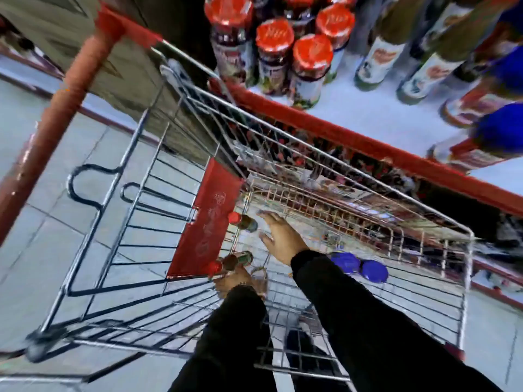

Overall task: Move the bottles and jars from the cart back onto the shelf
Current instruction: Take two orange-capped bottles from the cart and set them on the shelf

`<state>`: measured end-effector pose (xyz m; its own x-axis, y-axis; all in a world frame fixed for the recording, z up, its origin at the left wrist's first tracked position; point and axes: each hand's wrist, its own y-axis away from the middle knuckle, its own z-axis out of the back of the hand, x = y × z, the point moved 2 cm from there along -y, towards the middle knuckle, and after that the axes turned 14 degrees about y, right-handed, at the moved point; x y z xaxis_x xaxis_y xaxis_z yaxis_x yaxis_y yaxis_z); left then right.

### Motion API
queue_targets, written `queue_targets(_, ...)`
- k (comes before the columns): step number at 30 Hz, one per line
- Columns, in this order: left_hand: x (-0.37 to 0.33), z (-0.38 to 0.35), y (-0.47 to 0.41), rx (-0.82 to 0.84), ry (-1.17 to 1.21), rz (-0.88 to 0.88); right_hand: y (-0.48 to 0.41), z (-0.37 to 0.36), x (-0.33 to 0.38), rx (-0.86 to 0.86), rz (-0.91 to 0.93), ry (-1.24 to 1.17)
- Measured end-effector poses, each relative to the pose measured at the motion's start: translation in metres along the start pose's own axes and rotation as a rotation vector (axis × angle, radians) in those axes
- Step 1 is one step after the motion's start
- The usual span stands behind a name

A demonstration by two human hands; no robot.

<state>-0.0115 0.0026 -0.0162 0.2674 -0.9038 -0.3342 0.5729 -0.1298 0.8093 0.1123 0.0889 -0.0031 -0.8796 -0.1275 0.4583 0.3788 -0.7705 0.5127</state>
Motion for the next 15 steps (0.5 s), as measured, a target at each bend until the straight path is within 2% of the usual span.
queue_targets(3,0.008,-0.009,-0.021,-0.064,0.181,0.132,-0.036,-0.014,0.003,0.019,-0.038,-0.033)
queue_targets(6,0.013,-0.017,-0.037,-0.129,0.477,0.102,-0.059,-0.027,0.011,0.024,-0.023,-0.046)
queue_targets(8,0.01,-0.022,-0.04,-0.192,0.61,0.046,-0.066,-0.032,0.013,-0.034,-0.034,-0.089)
queue_targets(11,0.012,-0.024,-0.043,-0.232,0.638,0.006,-0.069,-0.032,0.012,-0.12,-0.087,-0.108)
queue_targets(15,0.015,-0.019,-0.036,-0.239,0.451,-0.038,-0.058,-0.026,0.003,-0.147,-0.081,-0.071)
